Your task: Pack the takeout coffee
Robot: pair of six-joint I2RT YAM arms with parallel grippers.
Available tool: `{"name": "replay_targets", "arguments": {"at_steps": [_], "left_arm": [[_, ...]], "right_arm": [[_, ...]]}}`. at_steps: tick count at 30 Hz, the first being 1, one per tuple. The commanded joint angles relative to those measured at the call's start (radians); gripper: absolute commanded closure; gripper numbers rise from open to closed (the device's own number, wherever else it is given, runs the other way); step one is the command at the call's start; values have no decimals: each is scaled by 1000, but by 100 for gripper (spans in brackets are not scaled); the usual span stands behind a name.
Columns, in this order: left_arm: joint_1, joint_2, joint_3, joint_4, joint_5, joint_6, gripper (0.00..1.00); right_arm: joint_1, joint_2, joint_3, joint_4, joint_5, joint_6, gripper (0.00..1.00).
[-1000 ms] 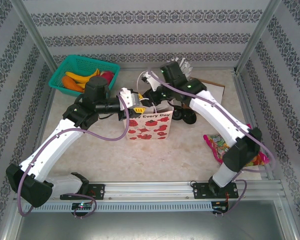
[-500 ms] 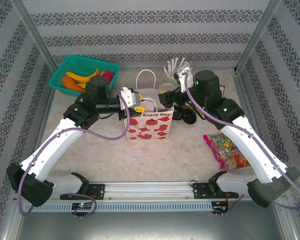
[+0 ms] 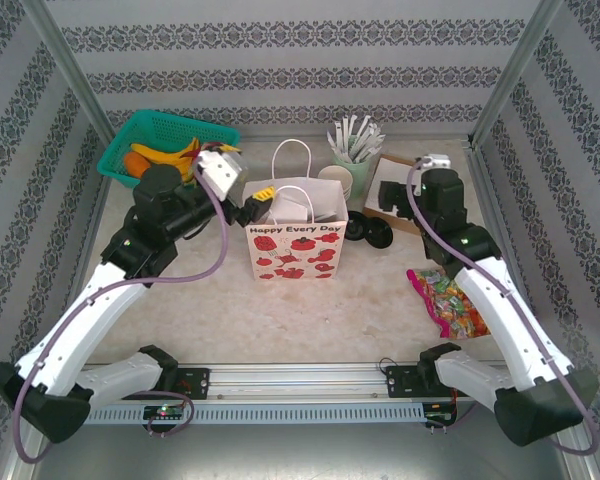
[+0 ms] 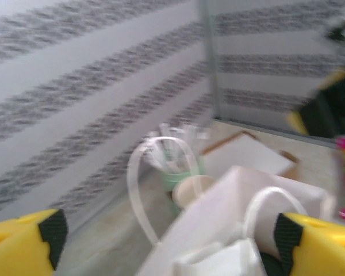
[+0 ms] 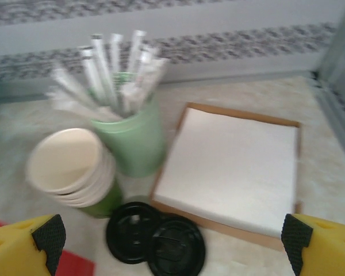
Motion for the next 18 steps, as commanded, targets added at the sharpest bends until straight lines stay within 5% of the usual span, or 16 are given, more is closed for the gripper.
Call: {"name": "replay_targets", "arguments": {"at_steps": [1, 4, 6, 12, 18], "left_arm": [[8, -56, -29, 46, -435, -189, 0], [35, -92, -93, 17, -723, -248, 0], [88, -100, -143, -15, -809, -297, 0], [266, -83, -350, -4, -960, -489, 0], [335, 33, -529, 94, -1034, -535, 0]], "right_arm": [[-52, -52, -106, 65, 141, 64, 2], [-101, -87, -210, 99, 194, 86, 2], [-138, -100, -282, 138, 185, 84, 2], [-244, -68, -486, 354, -1, 28, 2], [-265, 48, -528, 479, -126, -51, 2]]}}
